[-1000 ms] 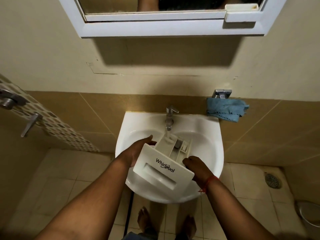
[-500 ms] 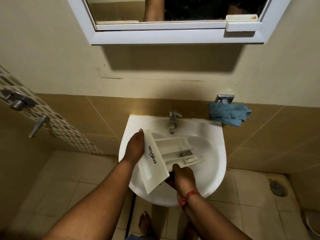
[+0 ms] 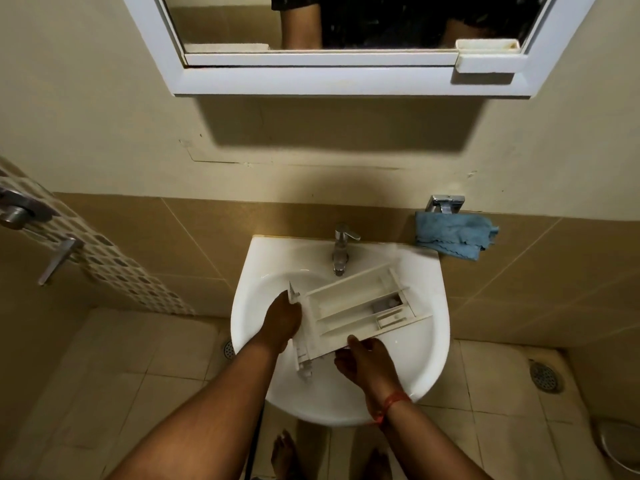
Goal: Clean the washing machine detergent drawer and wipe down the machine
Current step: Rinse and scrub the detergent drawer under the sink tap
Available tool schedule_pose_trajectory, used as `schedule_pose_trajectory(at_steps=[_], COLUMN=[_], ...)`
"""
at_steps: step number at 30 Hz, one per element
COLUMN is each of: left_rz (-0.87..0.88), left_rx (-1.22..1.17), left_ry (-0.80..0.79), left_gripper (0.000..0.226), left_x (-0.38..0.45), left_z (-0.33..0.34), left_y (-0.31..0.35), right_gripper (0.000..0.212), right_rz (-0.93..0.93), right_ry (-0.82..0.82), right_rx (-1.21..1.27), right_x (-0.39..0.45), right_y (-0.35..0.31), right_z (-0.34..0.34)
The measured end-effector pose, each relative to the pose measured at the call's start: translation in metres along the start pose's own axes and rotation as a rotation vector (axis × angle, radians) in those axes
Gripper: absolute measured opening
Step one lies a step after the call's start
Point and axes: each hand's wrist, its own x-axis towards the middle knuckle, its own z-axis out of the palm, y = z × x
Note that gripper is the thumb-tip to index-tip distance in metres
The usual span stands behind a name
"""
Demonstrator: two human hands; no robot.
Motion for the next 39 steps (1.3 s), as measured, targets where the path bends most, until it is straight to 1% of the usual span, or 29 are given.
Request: schedule_pose_trajectory(at_steps=[3,4,6,8,10,13,15,18,20,23,26,29,34,36,39], left_rz=[-0.011,-0.005,0.0,-0.03,-0.071,-0.104,-0.116,-0.116,-0.159,-0.268,-0.341,-0.388,-0.313,-0.309,-0.321], left_rx=[-0.023,-0.037,-0.056,-0.075,-0.075,-0.032,0.015,0.086,0.079,-0.068,-0.193,-0.274,-0.312,-0.359,-0.398], left_ry=[-0.004,-0.011,-0.045,-0.066,-0.062,-0.068,-0.073,-0.068,-0.074,-0.126,-0.172,-0.13,-0.08,-0.056,-0.034], left_gripper=[0.023,0.024,0.028,0.035,0.038,0.035,0.034,0.032,0.031,0.032,0.036,0.038,0.031,0.027,0.012], left_x=[0.009,0.013,0.022,0.032,0.043,0.054,0.056,0.058,0.059,0.061,0.065,0.064,0.059,0.053,0.045], left_z=[0.009,0.014,0.023,0.032,0.04,0.049,0.055,0.063,0.067,0.068,0.064,0.055,0.035,0.027,0.018], left_y=[-0.001,-0.001,-0.001,0.0,0.002,0.004,0.0,-0.011,-0.012,-0.011,-0.013,-0.019,-0.036,-0.039,-0.038], right_gripper=[0.023,0.029,0.034,0.033,0.028,0.023,0.022,0.028,0.033,0.039,0.045,0.046,0.047,0.047,0.052], right_rz=[-0.066,-0.09,-0.132,-0.162,-0.202,-0.296,-0.345,-0.414,-0.487,-0.592,-0.593,-0.596,-0.614,-0.634,-0.716], right_ry=[0.143,0.202,0.279,0.28,0.259,0.307,0.375,0.465,0.487,0.444,0.373,0.314,0.195,0.159,0.095], right_rx=[0.001,0.021,0.104,0.15,0.132,0.089,0.039,-0.1,-0.233,-0.388,-0.472,-0.519,-0.605,-0.643,-0.753], right_x=[0.014,0.02,0.03,0.033,0.032,0.028,0.025,0.013,0.003,-0.008,-0.016,-0.019,-0.021,-0.02,-0.019], right_y=[-0.011,-0.014,-0.022,-0.029,-0.035,-0.037,-0.036,-0.036,-0.037,-0.035,-0.025,-0.012,-0.006,-0.008,-0.01], right_z=[-0.024,-0.032,-0.047,-0.058,-0.063,-0.063,-0.059,-0.048,-0.042,-0.036,-0.035,-0.038,-0.036,-0.035,-0.033])
